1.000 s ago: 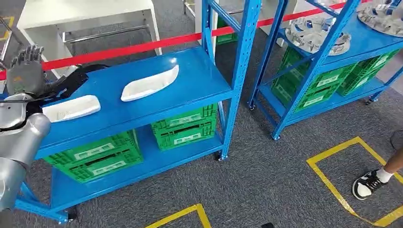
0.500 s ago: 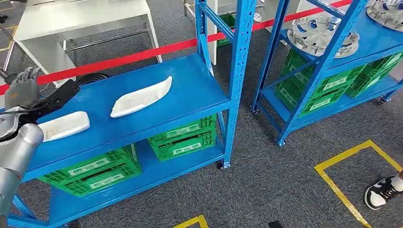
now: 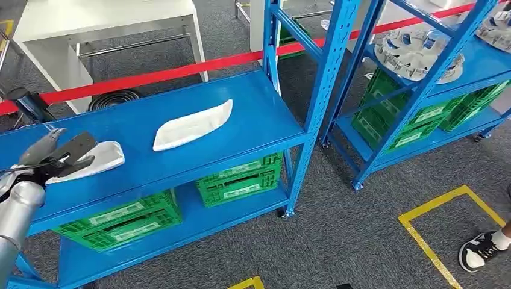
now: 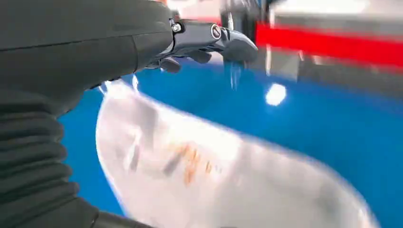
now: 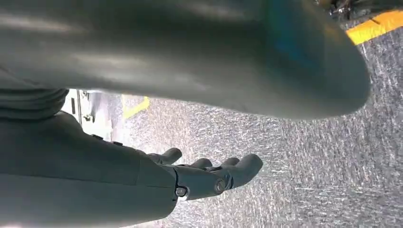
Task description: Take the parts from the cabinet and place them on the table.
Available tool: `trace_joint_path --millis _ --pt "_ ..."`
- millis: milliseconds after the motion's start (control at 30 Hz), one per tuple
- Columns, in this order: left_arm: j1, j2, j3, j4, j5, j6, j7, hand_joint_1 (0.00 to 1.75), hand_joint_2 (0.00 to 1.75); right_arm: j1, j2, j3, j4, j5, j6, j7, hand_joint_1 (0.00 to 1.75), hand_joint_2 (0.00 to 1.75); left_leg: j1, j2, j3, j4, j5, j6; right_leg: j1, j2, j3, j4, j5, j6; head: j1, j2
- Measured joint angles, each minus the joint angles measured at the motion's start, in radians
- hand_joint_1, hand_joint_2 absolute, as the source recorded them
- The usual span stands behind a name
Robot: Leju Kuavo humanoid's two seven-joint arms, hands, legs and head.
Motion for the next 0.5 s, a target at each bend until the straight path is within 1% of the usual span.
trace_joint_path --millis 67,100,133,167,200,233,267,333,500 --pt "0.014 0.005 0.009 0.0 0.013 -0.046 -0.033 0.0 1.75 0.0 -0.003 0.0 0.0 0.0 0.001 0.002 0.0 0.0 -0.001 0.0 0.0 0.0 -0.002 0.004 0.0 0.0 0.002 -0.005 0.0 0.001 0.0 0.0" --pt "0.02 0.007 0.013 0.0 0.017 -0.057 -0.04 0.0 1.75 0.0 -0.003 0.0 0.0 0.0 0.001 0.003 0.0 0.0 -0.001 0.0 0.0 0.0 -0.002 0.004 0.0 -0.001 0.003 -0.006 0.0 0.001 0.0 0.0" --pt "0.025 0.008 0.015 0.0 0.02 -0.066 -0.047 0.0 1.75 0.0 -0.003 -0.001 0.0 0.0 0.001 0.003 0.0 0.0 -0.001 0.0 0.0 0.0 -0.003 0.005 0.0 -0.001 0.004 -0.007 0.0 0.004 0.0 0.0" --pt "0.029 0.008 0.018 0.0 0.023 -0.071 -0.055 0.0 1.75 0.0 -0.003 -0.001 0.0 0.0 0.001 0.003 0.0 0.0 -0.002 0.0 0.0 0.0 -0.003 0.008 -0.001 -0.001 0.005 -0.009 0.0 0.016 0.0 0.0" --pt "0.032 0.009 0.02 0.0 0.032 -0.08 -0.064 0.0 1.75 0.0 -0.003 -0.001 0.0 0.0 0.001 0.003 0.0 0.0 -0.003 0.0 0.0 0.001 -0.004 0.009 -0.003 -0.001 0.006 -0.011 0.0 0.03 0.0 0.0" --pt "0.035 0.009 0.022 0.0 0.039 -0.087 -0.074 0.0 1.75 0.0 -0.003 -0.001 0.0 0.0 0.001 0.002 0.0 0.0 -0.003 0.0 0.0 0.001 -0.004 0.009 -0.004 -0.001 0.006 -0.012 0.0 0.042 0.0 0.0" --pt "0.039 0.009 0.026 0.0 0.051 -0.093 -0.087 0.0 1.75 0.0 -0.003 -0.001 0.0 0.002 0.001 0.0 0.0 0.0 -0.004 0.0 0.001 0.001 -0.004 0.009 -0.005 -0.001 0.007 -0.013 -0.001 0.045 0.0 0.0" --pt "0.046 0.009 0.037 0.0 0.065 -0.099 -0.101 0.0 1.75 -0.001 -0.003 -0.001 0.0 0.003 0.0 -0.001 0.0 0.0 -0.004 0.0 0.001 0.001 -0.004 0.009 -0.005 -0.001 0.007 -0.013 -0.001 0.045 0.0 0.0" --pt "0.054 0.009 0.051 0.0 0.071 -0.104 -0.115 0.0 1.75 -0.001 -0.003 -0.001 0.0 0.007 0.0 -0.002 0.0 0.0 -0.003 0.0 0.003 0.0 -0.004 0.009 -0.004 -0.001 0.007 -0.012 -0.001 0.045 0.0 0.0"
